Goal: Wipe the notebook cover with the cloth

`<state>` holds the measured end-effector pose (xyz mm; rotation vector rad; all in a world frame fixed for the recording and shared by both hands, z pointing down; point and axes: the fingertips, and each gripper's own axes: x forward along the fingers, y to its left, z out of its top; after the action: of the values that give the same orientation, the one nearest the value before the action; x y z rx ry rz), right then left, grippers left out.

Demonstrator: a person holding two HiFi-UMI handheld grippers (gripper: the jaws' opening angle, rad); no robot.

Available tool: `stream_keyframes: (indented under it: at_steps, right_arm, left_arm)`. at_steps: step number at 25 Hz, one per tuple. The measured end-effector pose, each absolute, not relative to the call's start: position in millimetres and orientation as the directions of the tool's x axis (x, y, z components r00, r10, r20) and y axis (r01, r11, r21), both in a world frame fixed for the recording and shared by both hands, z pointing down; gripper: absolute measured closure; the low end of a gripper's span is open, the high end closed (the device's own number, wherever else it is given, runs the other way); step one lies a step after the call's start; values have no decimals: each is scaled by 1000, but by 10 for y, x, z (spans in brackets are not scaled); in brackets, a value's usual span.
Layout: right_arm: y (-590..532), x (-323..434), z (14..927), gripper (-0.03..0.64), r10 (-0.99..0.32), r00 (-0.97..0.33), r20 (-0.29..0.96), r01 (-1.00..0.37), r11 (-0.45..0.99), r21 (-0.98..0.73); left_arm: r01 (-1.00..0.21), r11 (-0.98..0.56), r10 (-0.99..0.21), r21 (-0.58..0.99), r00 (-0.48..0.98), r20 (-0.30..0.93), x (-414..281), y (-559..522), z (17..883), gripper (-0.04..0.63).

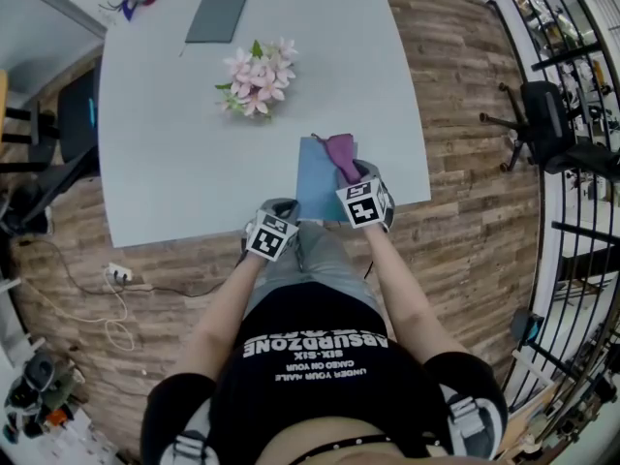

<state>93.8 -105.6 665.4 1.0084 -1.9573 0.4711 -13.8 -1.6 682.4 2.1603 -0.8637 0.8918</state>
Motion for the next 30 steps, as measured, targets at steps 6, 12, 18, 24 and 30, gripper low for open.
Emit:
stream_keyframes:
  at_steps: [6, 12, 18, 24, 30]
  right_arm:
    - [-993, 837, 6649, 476, -464, -297, 835, -795, 604, 53]
    - [-883, 709, 6634, 475, -446, -305, 841, -764, 643, 64]
    - [-782, 539, 6611, 474, -438, -335, 834, -736, 675, 60]
    - [-584, 175, 6616, 474, -398, -384, 833, -666, 744, 48]
    - [-354, -82, 6644, 474, -342, -432, 834, -585, 810, 29]
  left_arm:
    - [-751, -582, -324, 312, 566, 758, -138, -25, 6822, 580]
    - [-736, -598, -310, 316, 577, 756, -131, -17, 6824, 580]
    - [-729, -605, -303, 320, 582, 755, -137, -19, 6824, 580]
    - [-724, -608, -296, 325, 587, 753, -136, -20, 6832, 580]
    - [-724, -604, -297, 332, 592, 749, -131, -19, 6838, 580]
